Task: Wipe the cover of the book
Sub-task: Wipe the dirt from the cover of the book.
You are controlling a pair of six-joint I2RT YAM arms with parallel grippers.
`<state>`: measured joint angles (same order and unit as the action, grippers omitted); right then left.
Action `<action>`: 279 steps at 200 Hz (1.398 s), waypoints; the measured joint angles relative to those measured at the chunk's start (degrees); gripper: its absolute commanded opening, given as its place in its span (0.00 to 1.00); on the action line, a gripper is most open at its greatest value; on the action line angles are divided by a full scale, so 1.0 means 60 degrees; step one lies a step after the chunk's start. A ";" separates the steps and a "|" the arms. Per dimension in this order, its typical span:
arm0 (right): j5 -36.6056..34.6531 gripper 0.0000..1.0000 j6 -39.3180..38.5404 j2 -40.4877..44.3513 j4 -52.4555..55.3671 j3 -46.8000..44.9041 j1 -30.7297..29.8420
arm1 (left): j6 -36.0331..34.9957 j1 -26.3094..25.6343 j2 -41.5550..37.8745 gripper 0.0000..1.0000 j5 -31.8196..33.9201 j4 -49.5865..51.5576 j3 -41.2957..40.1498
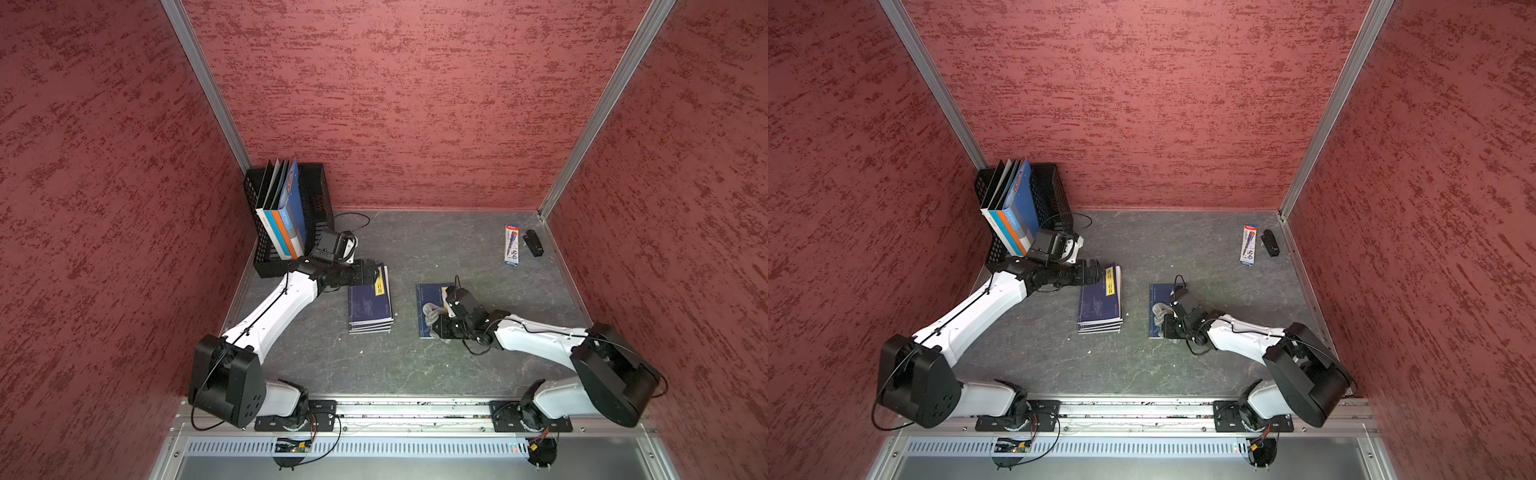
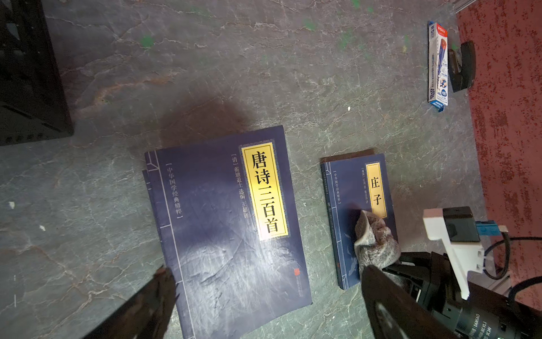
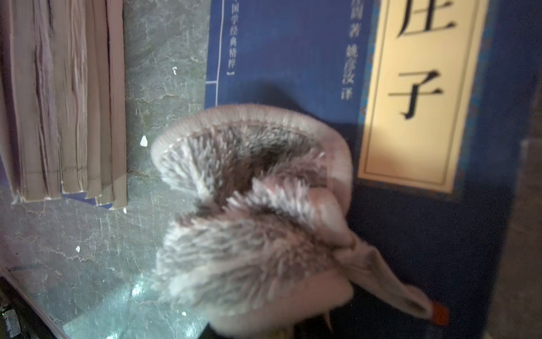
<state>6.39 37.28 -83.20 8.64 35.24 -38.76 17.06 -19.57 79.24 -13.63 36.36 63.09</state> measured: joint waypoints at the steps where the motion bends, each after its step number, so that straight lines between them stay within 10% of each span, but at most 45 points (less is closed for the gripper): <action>1: 0.0004 0.23 0.0000 -0.0033 -0.0007 0.0029 0.0015 | 0.0000 0.0000 0.0000 1.00 0.0000 0.0004 0.0000; 154: -0.0168 0.23 -0.1577 -0.2437 -0.0004 0.2586 0.2667 | 0.0000 -0.0124 -0.0211 1.00 0.0007 0.0004 -0.0076; 279: -0.0521 0.23 -0.0255 0.0299 0.0102 -0.0204 0.0685 | -0.0146 -0.0124 0.0047 1.00 0.0000 -0.0062 -0.0073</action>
<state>3.27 35.75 -81.41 9.26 34.02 -34.65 16.19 -20.32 79.53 -13.63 35.99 62.65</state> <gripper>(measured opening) 0.226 0.996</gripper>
